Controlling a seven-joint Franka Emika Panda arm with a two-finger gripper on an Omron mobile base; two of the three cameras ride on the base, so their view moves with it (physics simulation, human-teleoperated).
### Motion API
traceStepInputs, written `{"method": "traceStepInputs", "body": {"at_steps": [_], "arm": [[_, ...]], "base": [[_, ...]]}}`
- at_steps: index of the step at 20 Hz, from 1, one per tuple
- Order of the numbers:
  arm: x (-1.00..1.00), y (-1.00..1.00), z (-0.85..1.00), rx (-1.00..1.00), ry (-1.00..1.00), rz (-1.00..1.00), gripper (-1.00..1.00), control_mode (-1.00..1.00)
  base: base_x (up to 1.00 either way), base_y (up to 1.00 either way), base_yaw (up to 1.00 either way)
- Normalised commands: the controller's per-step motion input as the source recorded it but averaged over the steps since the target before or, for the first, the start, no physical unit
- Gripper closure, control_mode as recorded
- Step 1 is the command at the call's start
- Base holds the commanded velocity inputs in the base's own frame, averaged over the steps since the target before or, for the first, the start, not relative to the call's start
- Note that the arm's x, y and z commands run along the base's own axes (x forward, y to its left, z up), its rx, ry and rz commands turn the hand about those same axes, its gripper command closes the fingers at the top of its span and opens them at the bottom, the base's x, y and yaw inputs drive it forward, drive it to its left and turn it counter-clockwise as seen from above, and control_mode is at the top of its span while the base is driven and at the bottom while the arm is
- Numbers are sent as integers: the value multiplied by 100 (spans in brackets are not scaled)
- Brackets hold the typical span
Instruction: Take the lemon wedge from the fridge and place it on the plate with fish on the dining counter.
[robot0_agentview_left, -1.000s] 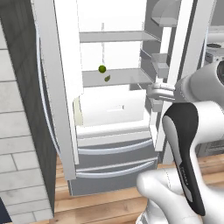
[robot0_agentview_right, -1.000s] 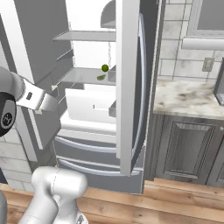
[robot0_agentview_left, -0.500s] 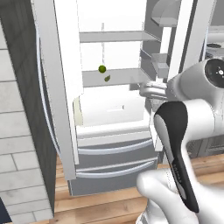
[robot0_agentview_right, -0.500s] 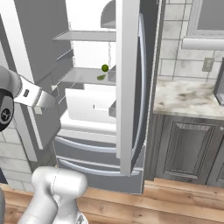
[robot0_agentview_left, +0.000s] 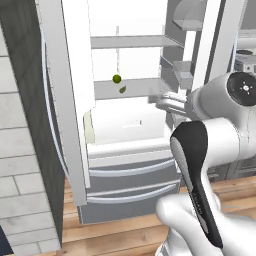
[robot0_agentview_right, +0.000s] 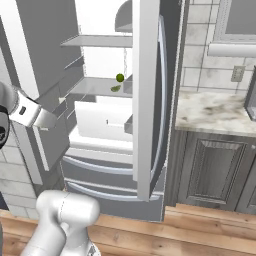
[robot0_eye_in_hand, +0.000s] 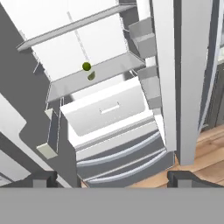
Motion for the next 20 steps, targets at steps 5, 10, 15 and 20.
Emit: {"method": "traceStepInputs", "body": {"at_steps": [5, 10, 15, 20], "arm": [[-54, -70, -14, 5, -1, 0, -100, -100], [-1, -3, 0, 0, 0, 0, -100, -100], [0, 0, 0, 0, 0, 0, -100, -100], [0, 0, 0, 0, 0, 0, -100, -100]], "base": [[0, 0, 0], [0, 0, 0], [0, 0, 0], [0, 0, 0]]}}
